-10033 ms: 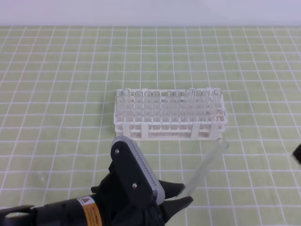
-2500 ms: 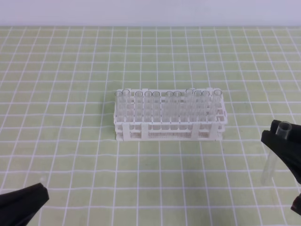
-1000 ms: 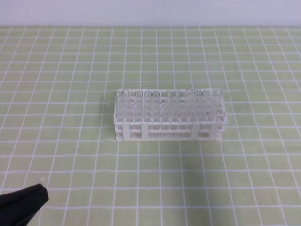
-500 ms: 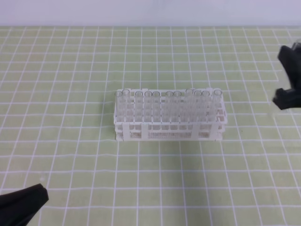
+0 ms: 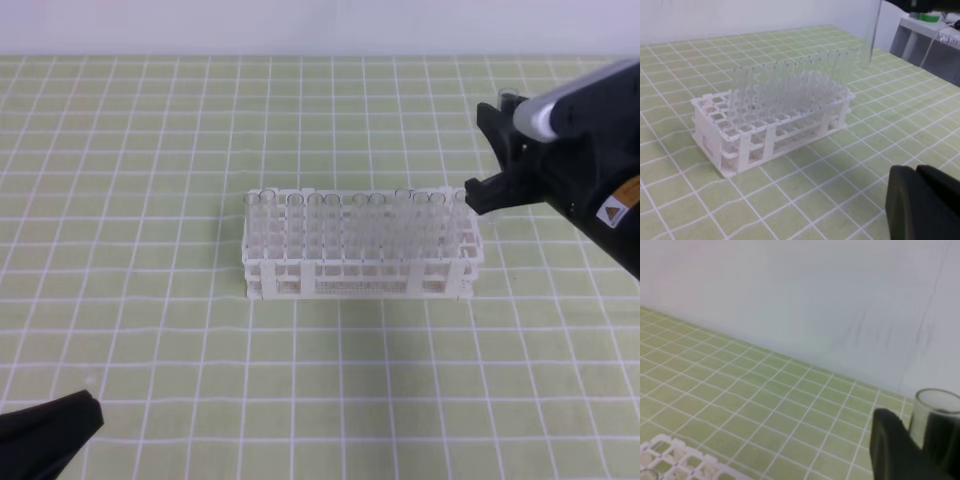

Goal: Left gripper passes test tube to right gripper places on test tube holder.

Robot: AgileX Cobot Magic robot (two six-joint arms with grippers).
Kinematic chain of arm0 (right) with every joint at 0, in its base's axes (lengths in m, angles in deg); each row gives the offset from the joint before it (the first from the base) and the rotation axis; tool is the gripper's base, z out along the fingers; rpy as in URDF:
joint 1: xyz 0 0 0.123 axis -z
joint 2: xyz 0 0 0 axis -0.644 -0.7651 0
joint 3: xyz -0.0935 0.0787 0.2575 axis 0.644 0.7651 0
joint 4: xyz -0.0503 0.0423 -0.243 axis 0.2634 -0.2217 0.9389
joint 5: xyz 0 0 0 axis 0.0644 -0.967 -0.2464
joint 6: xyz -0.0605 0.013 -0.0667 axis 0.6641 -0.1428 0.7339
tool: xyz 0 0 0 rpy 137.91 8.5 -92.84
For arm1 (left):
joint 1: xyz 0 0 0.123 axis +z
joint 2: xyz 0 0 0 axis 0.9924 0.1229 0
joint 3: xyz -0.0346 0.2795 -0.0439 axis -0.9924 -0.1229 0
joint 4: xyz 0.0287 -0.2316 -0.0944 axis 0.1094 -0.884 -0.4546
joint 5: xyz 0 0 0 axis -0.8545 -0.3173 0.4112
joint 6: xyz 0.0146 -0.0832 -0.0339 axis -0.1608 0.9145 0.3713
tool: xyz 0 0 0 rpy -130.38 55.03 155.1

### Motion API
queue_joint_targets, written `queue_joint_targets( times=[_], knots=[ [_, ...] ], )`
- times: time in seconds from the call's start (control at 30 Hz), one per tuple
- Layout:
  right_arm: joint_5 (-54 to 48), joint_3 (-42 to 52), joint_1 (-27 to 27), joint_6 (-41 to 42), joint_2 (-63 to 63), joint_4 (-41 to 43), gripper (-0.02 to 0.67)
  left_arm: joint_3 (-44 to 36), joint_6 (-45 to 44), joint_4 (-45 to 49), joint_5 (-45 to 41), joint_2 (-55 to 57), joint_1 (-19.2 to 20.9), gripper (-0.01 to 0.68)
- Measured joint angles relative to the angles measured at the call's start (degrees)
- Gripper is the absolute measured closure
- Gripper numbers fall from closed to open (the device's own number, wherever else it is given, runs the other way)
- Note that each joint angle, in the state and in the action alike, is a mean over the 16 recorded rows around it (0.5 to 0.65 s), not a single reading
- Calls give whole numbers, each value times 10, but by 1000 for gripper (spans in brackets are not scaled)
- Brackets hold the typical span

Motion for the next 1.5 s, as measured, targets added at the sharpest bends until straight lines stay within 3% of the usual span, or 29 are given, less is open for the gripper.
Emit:
queue_joint_targets(
  times=[0.83,1.5],
  knots=[
    [56,-18,1,-26,-91,-48,550,0,0,0,-1,0,0,675],
    [100,14,1,-57,-100,-28,550,0,0,3,-1,-1,0,675]
  ],
)
